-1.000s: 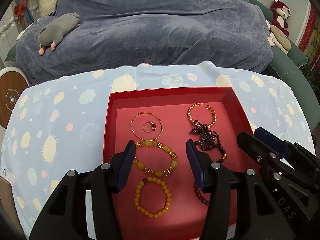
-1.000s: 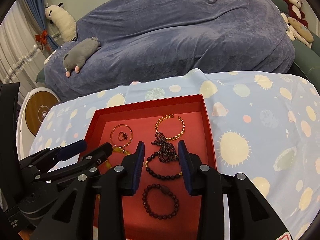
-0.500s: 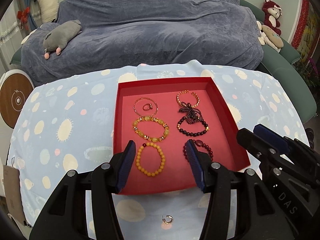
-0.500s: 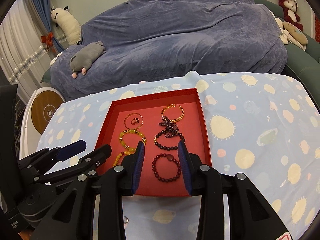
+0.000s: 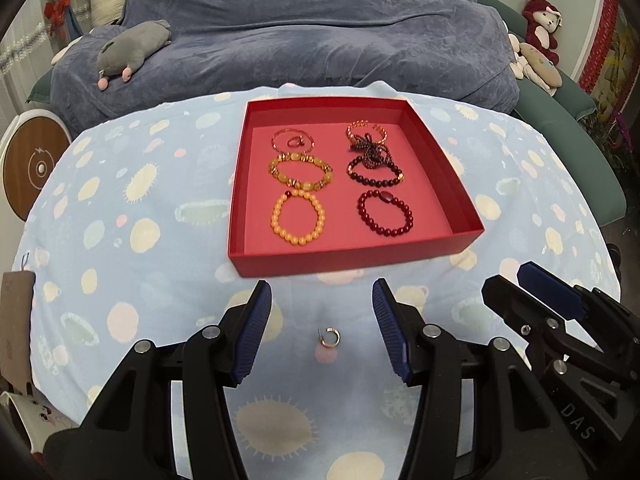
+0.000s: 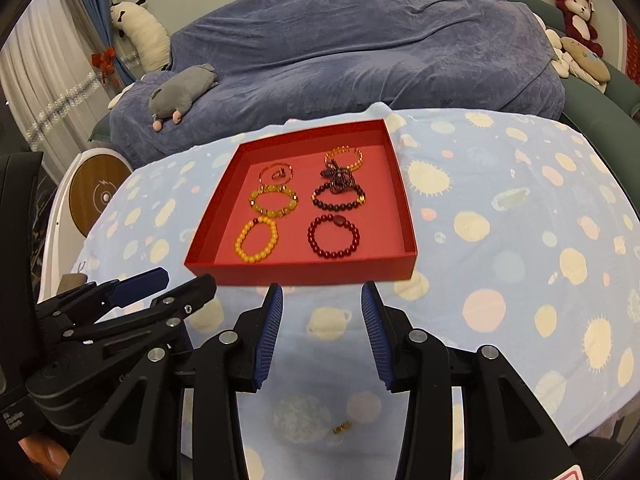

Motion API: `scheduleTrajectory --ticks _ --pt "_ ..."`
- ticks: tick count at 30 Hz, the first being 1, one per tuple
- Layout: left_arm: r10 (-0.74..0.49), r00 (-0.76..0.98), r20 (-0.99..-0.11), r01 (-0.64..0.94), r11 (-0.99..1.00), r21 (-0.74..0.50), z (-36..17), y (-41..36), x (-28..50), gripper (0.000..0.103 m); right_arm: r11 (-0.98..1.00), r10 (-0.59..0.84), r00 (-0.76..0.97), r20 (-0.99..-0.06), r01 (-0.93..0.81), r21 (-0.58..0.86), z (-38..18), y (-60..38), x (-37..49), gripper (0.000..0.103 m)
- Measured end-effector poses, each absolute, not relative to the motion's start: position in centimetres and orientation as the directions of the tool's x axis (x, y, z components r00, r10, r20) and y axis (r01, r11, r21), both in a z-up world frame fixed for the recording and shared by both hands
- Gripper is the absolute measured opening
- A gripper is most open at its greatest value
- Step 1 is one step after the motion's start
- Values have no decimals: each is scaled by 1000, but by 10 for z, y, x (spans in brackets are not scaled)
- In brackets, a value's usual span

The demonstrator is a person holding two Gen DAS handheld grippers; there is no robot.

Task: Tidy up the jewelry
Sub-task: 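Withdraw both tools from the box toward the earrings, then grasp the small gold earring with the right tool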

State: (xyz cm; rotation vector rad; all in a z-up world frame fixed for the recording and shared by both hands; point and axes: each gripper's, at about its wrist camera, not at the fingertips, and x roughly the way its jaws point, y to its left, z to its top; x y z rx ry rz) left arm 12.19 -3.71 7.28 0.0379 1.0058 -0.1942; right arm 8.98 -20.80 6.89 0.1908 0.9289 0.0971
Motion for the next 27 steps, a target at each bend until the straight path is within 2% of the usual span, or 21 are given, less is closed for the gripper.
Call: scheduleTrajectory --ticks 10,22,27 --pt "-92 485 -870 96 994 -52 33 -11 73 50 987 141 504 -852 -8 159 13 -204 37 40" --pt "-77 460 -885 63 997 -54 14 0 52 54 989 139 483 -865 -18 149 -8 -200 36 40" --pt "-75 453 -888 60 997 -54 11 2 51 54 989 143 480 -866 -29 148 -13 -197 37 36"
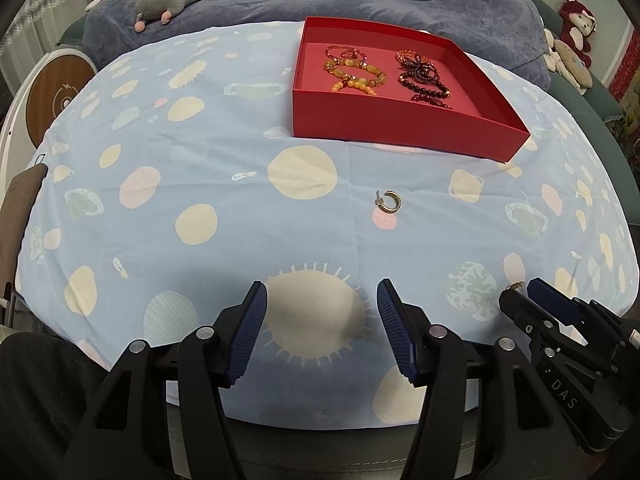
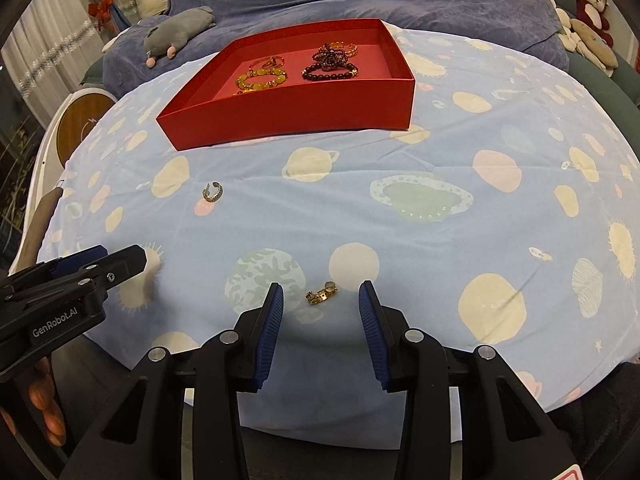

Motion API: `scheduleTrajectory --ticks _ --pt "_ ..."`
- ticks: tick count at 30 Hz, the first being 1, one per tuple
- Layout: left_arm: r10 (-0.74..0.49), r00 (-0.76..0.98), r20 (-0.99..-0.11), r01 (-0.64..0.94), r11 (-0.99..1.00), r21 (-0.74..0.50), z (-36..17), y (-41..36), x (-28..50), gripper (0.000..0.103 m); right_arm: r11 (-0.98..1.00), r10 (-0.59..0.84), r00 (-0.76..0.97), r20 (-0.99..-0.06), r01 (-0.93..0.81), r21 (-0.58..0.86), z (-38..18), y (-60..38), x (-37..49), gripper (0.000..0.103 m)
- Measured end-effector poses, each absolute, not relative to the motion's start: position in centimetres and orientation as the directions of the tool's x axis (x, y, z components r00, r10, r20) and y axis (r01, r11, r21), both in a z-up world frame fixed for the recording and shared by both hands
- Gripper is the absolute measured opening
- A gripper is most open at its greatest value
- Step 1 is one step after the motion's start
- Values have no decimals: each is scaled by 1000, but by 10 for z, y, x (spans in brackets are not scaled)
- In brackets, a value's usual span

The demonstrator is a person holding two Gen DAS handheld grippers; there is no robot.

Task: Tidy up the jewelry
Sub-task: 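Grasp the small gold earring with the right tool, then grasp the gold hoop earring with the left tool while the right holds the small earring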

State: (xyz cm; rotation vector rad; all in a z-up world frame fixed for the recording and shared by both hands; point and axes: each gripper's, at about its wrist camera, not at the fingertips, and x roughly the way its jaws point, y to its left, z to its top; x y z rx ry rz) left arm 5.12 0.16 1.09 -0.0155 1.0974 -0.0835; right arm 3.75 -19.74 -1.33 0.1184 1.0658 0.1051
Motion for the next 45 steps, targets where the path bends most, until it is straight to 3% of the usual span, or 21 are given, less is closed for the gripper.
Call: scheduleTrajectory --ticks 4,8,15,36,45 --pt "-74 450 -890 59 997 -53 10 2 52 55 988 149 475 -867 -34 151 -16 -198 39 25" --pt "-73 449 -891 59 997 -52 10 2 51 55 987 156 473 -867 -39 157 -18 -198 41 23" --pt "-74 445 -893 65 997 -50 9 1 51 54 985 171 465 -869 -57 163 -20 -195 42 5" --pt "-144 436 -888 76 990 -122 9 -19 92 54 973 206 489 -848 -12 229 -11 -210 41 5" --pt "-163 409 -898 104 986 -132 -4 -39 117 33 968 213 489 -846 8 249 -10 -214 48 5"
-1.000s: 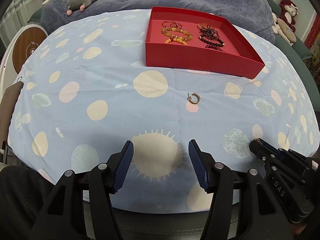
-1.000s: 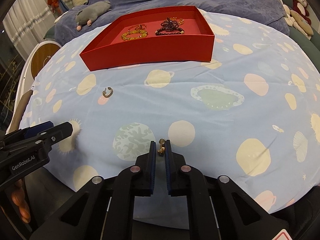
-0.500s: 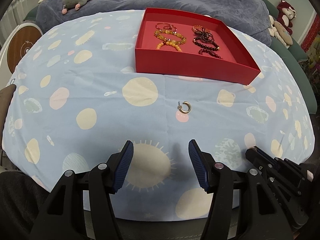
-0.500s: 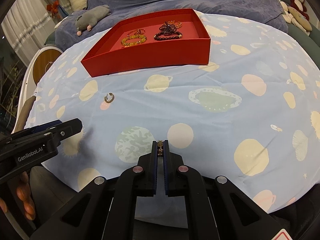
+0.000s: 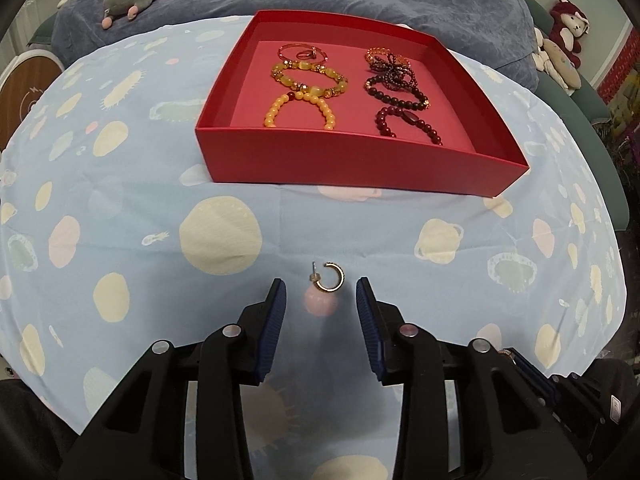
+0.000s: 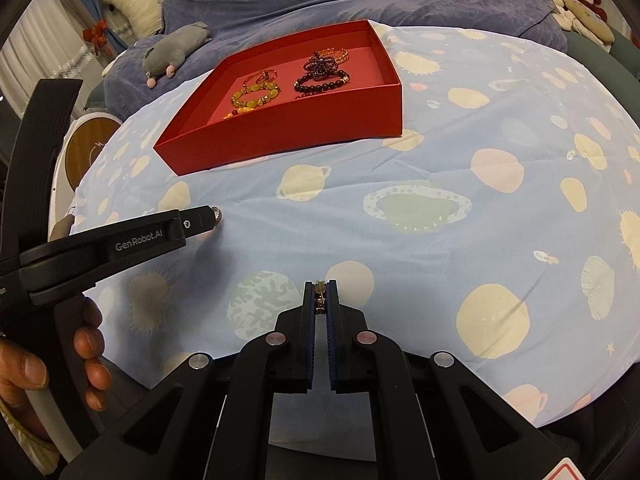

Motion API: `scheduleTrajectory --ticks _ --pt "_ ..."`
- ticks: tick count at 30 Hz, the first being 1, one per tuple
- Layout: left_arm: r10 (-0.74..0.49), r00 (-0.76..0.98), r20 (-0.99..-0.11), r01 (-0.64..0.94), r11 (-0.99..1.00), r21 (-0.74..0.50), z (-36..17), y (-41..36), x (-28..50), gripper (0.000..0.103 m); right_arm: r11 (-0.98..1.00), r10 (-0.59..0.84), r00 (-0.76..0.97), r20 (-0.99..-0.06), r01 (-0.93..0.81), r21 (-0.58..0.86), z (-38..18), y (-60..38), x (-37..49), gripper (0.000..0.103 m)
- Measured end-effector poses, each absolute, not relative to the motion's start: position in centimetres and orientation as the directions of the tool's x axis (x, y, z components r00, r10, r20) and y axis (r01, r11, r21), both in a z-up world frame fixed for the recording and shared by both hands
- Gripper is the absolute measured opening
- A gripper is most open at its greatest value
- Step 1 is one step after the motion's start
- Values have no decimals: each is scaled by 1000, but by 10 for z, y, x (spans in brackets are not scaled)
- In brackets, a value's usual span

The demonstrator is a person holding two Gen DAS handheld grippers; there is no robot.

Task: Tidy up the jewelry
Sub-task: 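Grasp the gold hoop earring with the left tool while the right holds the small earring, then carry both earrings into the red box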

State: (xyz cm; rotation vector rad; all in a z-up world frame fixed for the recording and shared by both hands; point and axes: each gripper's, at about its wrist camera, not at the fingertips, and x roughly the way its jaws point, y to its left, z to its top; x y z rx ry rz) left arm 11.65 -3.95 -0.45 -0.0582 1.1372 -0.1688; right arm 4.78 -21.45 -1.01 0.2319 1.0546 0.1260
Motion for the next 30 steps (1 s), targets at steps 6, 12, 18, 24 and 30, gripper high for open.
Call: scheduleTrajectory --ticks 6,12,18,24,30 --pt "-157 400 -903 125 985 -115 -11 -47 120 21 968 215 486 -847 10 252 -11 -215 51 5" --pt "-134 408 -903 138 987 -84 -11 -50 121 17 968 216 483 -849 11 252 -13 -216 51 5" --pt "-150 405 -902 127 986 -107 -7 -44 117 16 968 214 492 -844 11 253 -9 -217 51 5" --pt "-158 421 -893 126 985 -115 12 -38 104 16 967 214 516 -829 7 255 9 -215 51 5" --pt "-145 453 -880 138 986 -92 39 -37 91 16 965 226 553 -802 -13 262 37 -208 51 5"
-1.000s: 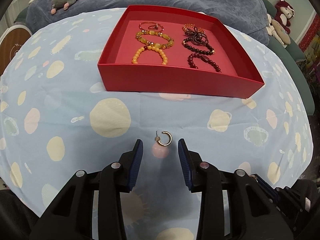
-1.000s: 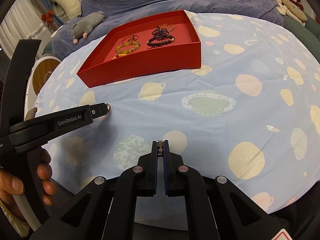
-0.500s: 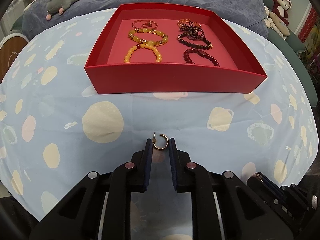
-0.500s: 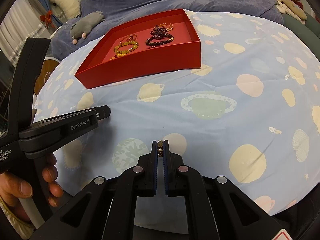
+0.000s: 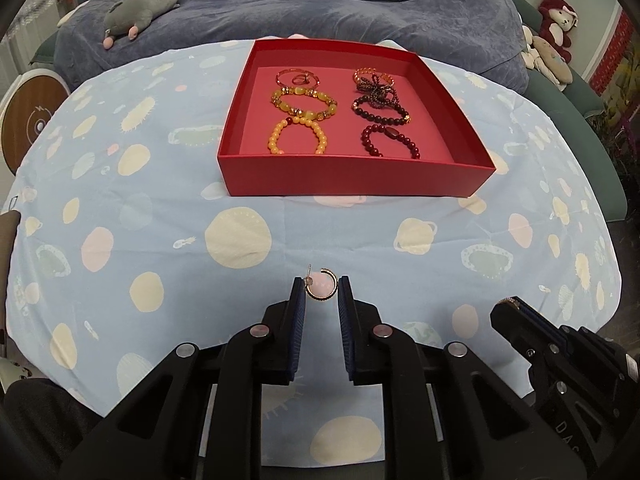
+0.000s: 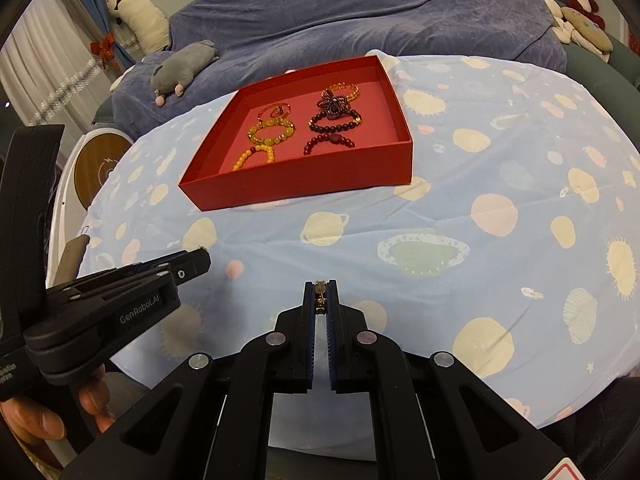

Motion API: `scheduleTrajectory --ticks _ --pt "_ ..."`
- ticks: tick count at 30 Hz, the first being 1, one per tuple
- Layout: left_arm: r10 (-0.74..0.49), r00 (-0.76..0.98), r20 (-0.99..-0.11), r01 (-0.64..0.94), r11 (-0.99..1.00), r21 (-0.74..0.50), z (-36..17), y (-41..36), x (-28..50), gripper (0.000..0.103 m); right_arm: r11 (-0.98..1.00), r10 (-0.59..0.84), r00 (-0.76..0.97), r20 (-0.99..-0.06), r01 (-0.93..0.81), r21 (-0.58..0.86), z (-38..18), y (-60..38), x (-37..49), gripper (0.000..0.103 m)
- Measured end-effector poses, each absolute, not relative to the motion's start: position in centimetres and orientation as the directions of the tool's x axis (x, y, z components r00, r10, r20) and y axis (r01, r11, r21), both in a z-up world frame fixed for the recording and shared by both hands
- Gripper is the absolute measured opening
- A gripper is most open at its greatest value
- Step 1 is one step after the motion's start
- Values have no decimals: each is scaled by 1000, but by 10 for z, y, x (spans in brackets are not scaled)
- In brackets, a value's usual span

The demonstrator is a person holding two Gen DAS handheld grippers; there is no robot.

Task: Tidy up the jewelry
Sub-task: 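Carry both earrings into the red box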

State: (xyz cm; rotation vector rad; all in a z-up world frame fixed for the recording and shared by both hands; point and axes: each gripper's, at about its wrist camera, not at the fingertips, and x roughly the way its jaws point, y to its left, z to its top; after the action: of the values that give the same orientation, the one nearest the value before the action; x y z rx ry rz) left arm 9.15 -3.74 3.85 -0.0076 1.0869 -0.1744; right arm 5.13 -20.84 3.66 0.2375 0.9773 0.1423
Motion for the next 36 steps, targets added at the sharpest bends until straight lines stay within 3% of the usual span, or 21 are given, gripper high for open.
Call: scheduleTrajectory --ticks 13,22,36 --pt "-162 528 -834 167 982 -85 88 -40 86 16 965 243 621 -745 -74 253 88 -192 61 5" --pt "-165 574 -802 192 979 -64 112 -49 127 16 967 235 658 -716 -85 239 110 -195 109 5" --pt "-145 565 -812 196 980 -38 96 -64 214 16 974 204 649 -733 -57 220 92 -207 199 5"
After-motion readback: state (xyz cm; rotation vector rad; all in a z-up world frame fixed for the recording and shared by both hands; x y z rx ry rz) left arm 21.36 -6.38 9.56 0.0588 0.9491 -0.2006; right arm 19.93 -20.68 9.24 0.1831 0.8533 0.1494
